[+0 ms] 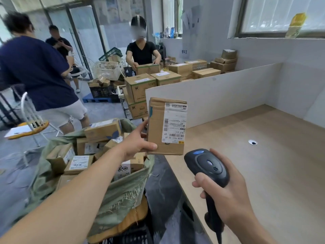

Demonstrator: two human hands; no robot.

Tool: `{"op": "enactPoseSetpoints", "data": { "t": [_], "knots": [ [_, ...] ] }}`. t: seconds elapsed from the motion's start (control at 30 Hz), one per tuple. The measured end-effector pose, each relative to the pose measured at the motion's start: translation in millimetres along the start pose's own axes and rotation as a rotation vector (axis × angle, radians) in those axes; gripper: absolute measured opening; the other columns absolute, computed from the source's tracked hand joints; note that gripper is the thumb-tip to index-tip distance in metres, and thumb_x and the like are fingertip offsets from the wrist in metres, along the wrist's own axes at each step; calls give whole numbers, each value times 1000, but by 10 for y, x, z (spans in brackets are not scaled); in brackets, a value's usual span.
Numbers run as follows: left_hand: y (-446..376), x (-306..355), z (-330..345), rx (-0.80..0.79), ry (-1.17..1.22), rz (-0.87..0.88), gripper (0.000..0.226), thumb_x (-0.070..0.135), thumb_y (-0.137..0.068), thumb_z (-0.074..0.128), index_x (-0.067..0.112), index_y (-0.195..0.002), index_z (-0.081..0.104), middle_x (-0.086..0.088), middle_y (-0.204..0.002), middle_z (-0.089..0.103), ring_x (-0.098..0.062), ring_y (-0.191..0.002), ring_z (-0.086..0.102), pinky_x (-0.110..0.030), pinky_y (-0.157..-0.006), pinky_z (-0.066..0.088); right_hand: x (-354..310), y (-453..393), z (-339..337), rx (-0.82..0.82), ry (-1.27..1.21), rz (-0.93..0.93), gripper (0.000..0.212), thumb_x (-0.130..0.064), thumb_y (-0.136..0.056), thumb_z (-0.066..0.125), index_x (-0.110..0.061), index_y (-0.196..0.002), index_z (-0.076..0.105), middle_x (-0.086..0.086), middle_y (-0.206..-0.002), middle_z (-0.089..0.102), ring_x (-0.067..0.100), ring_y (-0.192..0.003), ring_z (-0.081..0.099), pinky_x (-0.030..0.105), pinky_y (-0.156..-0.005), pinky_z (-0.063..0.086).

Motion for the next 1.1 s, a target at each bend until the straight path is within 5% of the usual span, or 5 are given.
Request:
{"op": "enactPoseSetpoints", "data": {
  "t": [0.2,0.33,0.53,0.7,1.1],
  "knots": [
    [-368,2,-1128,20,-13,-43,100,2,-69,84,33,-152,38,-19,-125,65,-34,-109,69,-44,-90,59,37,-351,766,-41,10,-9,72,-20,-61,82,-35,-128,60,8,-97,78,16,-66,72,25,-50,54],
    [-443,-188,-1999,128,-28,-83,81,0,-86,72,33,-151,38,-15,-116,69,-37,-111,67,-56,-102,51,67,-630,1379,-54,31,-42,67,-11,-69,88,-34,-126,62,11,-91,78,39,-68,71,34,-51,57],
    [-334,-977,-3156,358,-7,-262,56,14,-91,71,24,-141,47,-10,-119,67,-30,-101,68,-46,-78,59,311,-909,2107,-127,25,2,79,-44,-52,83,-41,-127,61,9,-101,78,19,-78,73,30,-70,58],
    [-89,-1760,-3559,430,26,-555,19,24,-96,65,19,-112,57,-13,-114,63,-32,-96,62,-42,-67,53,465,-1054,2474,-170,74,26,75,-31,-54,85,-39,-125,63,4,-101,78,16,-79,75,23,-67,58],
    [-402,-2108,-4203,668,-115,-535,27,27,-84,76,13,-106,70,-14,-110,66,-30,-95,60,-43,-86,51,668,-1274,2822,-148,55,104,69,-22,-58,98,-49,-115,68,15,-104,77,30,-87,76,29,-53,57]
  ]
}}
Point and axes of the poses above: each hand's wrist, its own y-axis away from the middle knuckle, its own z-axis out of the palm, x = y × z, the point moved 7 cm from there along -y, towards the middle knuckle
